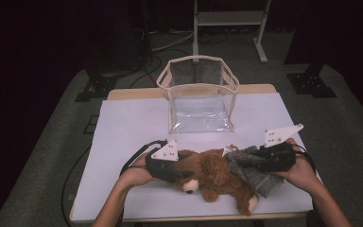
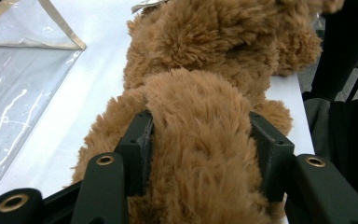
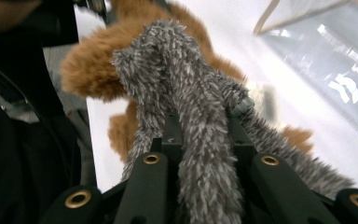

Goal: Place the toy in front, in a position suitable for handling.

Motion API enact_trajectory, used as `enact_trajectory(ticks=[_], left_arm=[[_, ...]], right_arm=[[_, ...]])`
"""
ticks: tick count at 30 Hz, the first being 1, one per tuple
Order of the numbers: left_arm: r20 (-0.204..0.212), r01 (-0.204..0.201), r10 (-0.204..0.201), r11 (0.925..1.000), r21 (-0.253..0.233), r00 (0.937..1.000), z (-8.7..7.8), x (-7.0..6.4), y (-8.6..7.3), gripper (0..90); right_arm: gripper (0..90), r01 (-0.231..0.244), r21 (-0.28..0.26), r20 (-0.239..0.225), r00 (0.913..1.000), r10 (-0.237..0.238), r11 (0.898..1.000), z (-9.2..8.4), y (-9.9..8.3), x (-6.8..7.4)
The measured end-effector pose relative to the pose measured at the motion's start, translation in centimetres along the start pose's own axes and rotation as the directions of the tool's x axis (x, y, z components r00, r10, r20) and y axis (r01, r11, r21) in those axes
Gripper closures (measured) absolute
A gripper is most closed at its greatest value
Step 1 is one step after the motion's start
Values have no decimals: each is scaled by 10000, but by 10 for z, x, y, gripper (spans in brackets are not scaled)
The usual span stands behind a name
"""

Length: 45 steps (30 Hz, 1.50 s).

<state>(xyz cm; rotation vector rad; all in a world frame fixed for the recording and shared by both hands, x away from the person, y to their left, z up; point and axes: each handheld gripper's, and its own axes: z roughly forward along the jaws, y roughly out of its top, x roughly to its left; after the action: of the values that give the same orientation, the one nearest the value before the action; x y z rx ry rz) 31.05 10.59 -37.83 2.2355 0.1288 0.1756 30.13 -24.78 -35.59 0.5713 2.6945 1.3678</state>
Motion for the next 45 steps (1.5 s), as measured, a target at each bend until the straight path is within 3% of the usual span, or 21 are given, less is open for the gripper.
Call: enact_trajectory(ticks=[4, 12, 15, 19, 23, 26, 29, 32, 39, 42, 45], left_arm=[[17, 36, -36, 10000, -27, 10000, 0, 0, 0, 486], [23, 43, -43, 10000, 2, 10000, 1, 0, 2, 481], [22, 50, -50, 10000, 8, 10000, 1, 1, 1, 479], [7, 24, -24, 10000, 31, 10000, 1, 0, 2, 477], [3, 22, -22, 10000, 30, 10000, 1, 0, 1, 476], [19, 33, -33, 10000, 14, 10000, 0, 0, 1, 476], [42, 61, -61, 10000, -29, 10000, 0, 1, 0, 476], [47, 44, -44, 10000, -49, 10000, 0, 0, 0, 476], [48, 51, -50, 10000, -25, 10000, 1, 0, 1, 474], [36, 30, -30, 10000, -9, 10000, 1, 1, 2, 473], [35, 16, -16, 10000, 16, 10000, 2, 1, 2, 473]], right_arm=[[738, -440, -94, -133, 9989, 439, 9990, -2, -20, -1], [737, -1206, -137, 381, 9919, 1210, 9926, -31, -57, -2], [738, -1061, -230, 583, 9925, 1073, 9941, -40, -50, -1], [738, -477, -306, 755, 9959, 499, 9984, -42, -23, -1], [738, 78, -294, 479, 9988, -64, 9995, -24, 9, -4], [737, 301, -101, 266, 9992, -298, 9995, -7, 20, -4], [737, 307, 31, 68, 9995, -307, 9995, 4, 19, -3], [737, 58, 239, 42, 10000, -59, 9997, 5, 5, -5], [737, -783, 102, 272, 9966, 780, 9969, -19, -29, -9], [737, -670, 8, 357, 9971, 669, 9978, -25, -22, -8], [736, -133, -3, 483, 9987, 133, 9999, -22, 1, -5]])
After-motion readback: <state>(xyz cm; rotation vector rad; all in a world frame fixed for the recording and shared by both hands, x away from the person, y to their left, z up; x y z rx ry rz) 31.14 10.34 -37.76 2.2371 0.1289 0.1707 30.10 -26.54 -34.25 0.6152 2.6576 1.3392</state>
